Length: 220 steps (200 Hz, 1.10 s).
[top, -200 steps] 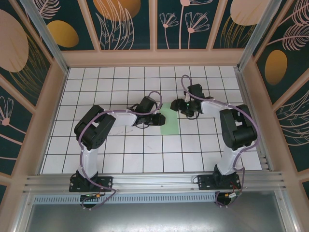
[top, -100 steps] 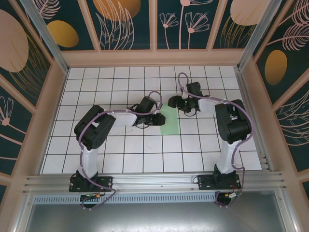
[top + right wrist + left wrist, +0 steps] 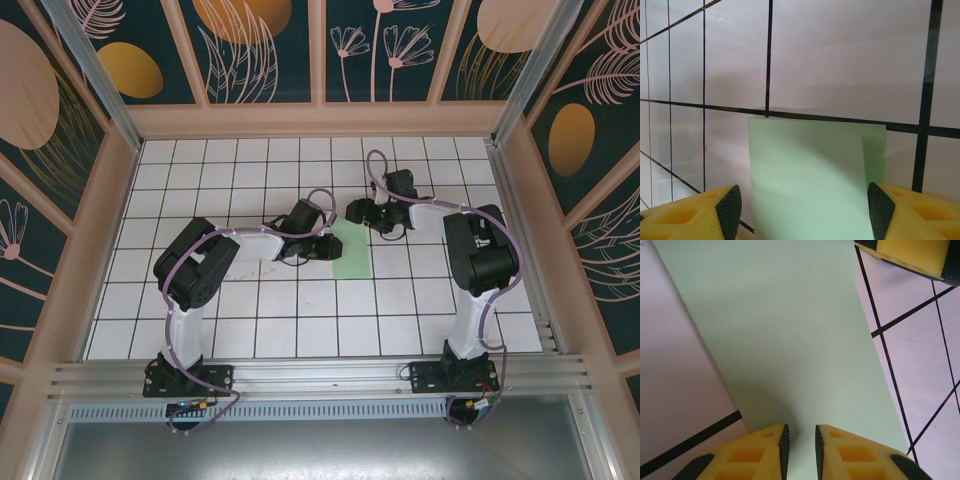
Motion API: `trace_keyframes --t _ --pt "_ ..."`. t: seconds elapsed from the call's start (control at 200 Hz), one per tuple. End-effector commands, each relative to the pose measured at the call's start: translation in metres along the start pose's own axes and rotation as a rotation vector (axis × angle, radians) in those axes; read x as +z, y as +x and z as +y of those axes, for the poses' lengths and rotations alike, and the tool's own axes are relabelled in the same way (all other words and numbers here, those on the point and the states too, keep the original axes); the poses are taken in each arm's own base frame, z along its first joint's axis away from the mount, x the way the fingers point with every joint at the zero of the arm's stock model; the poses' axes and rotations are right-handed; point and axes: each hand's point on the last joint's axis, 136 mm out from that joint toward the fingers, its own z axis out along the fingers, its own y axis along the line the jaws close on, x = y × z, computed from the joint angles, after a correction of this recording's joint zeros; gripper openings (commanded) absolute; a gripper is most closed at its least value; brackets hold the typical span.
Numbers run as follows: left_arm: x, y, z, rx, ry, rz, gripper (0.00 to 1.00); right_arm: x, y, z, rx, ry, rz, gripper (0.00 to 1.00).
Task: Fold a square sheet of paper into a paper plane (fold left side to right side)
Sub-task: Fold the triangle a second time at the center of the table.
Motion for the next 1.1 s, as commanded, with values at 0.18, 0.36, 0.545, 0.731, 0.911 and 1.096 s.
trace_keyframes --t 0.18,0.36,0.545,0.731,0.911,1.096 --pt "0.002 0.005 0.012 0.002 -0.052 0.012 0.26 -0.018 0.013 0.013 -0.048 -0.029 0.015 0.68" --pt "-0.016 -0.012 -0.008 0.052 -0.008 -0.048 0.39 -0.015 0.015 0.008 -0.058 -0.011 0.027 0.64" --pt "-0.052 -0.033 -0.03 0.125 0.004 -0.149 0.49 -0.009 0.008 0.008 -0.065 -0.012 0.037 0.55" --pt "-0.093 -0.035 -0.045 0.237 0.004 -0.253 0.52 -0.012 0.007 0.015 -0.056 -0.029 0.047 0.34" --pt "-0.108 -0.005 -0.059 0.351 -0.014 -0.27 0.56 -0.019 0.007 0.021 -0.007 -0.036 0.08 0.12" --pt "-0.095 0.027 -0.085 0.436 -0.035 -0.23 0.59 -0.023 0.011 0.028 0.033 -0.059 0.113 0.02"
